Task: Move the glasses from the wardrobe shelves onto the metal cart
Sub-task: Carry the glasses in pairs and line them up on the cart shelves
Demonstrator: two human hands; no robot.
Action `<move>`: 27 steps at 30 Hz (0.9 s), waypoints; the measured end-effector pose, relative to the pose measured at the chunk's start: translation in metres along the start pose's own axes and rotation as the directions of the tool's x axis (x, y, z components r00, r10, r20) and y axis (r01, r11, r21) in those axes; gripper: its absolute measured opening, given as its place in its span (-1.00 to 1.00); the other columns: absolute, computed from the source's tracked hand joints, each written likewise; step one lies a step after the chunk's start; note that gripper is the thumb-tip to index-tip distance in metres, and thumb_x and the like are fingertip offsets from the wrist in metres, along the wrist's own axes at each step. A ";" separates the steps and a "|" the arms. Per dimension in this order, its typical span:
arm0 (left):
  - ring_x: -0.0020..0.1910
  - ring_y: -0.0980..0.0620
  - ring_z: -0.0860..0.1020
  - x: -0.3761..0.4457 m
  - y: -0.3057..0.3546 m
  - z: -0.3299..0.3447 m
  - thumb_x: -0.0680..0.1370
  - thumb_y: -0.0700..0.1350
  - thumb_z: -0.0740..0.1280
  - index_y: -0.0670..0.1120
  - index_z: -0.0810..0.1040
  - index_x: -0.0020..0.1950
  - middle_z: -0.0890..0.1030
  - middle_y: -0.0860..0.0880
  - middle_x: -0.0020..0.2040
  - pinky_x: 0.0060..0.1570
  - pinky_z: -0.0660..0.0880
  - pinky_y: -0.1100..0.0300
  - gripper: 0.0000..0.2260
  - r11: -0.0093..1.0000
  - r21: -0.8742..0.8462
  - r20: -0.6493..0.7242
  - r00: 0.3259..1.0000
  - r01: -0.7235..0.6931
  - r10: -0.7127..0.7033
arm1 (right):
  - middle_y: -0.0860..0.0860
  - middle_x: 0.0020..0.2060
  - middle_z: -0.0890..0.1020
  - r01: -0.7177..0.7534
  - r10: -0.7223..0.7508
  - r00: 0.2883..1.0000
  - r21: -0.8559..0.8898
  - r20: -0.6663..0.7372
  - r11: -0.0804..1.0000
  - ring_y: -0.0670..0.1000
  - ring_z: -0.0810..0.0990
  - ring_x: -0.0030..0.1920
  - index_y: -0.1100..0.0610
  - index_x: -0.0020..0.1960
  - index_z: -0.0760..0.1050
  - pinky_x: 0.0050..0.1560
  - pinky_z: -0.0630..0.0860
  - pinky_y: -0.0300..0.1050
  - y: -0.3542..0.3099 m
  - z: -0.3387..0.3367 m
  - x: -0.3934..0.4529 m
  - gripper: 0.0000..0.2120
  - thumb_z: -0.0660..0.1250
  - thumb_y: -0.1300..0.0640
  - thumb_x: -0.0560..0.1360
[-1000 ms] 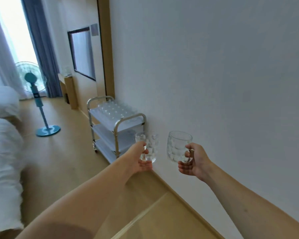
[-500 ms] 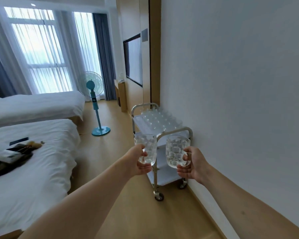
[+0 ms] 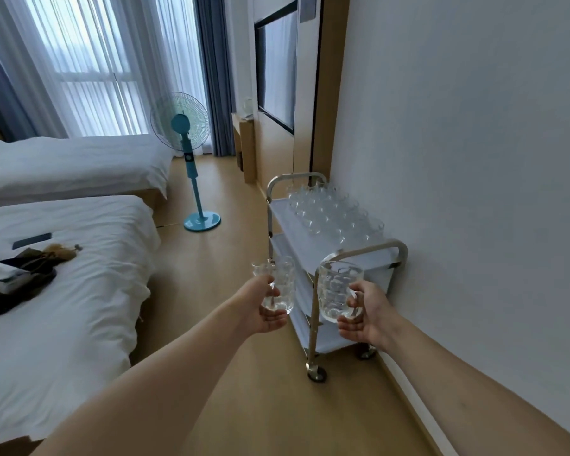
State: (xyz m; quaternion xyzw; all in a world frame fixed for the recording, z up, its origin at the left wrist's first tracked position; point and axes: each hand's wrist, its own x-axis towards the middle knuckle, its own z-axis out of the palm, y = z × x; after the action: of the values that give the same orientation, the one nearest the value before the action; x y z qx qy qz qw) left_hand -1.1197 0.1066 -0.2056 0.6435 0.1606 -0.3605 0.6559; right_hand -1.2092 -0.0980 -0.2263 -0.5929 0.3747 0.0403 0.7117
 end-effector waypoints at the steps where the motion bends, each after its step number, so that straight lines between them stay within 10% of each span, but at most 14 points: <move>1: -0.10 -0.21 0.56 0.015 0.008 -0.006 0.65 0.04 0.20 -0.15 0.47 0.03 0.56 -0.33 0.07 -0.19 0.62 0.00 -0.74 1.000 0.013 0.012 1.000 0.004 -0.004 | 0.25 -0.16 0.62 0.002 -0.002 1.000 -0.004 -0.009 1.000 0.19 0.60 -0.20 0.08 -0.27 0.40 -0.20 0.64 -0.01 -0.003 0.010 0.010 -0.68 0.23 -0.14 0.51; 27: -0.22 -0.12 0.53 0.258 0.181 -0.098 0.65 0.05 0.31 -0.16 0.50 0.01 0.56 -0.28 -0.06 -0.36 0.64 0.11 -0.74 0.954 0.279 0.238 0.954 0.113 -0.182 | 0.23 -0.17 0.61 -0.116 0.178 0.950 0.237 -0.258 0.965 0.18 0.59 -0.19 0.09 -0.26 0.39 -0.16 0.65 0.02 -0.079 0.181 0.206 -0.67 0.24 -0.11 0.56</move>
State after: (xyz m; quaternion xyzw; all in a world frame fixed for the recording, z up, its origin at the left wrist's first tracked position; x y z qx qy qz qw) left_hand -0.7947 0.1158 -0.2596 0.6576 0.0718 -0.5082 0.5515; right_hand -0.9336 -0.0427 -0.2789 -0.4810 0.5161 -0.0313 0.7080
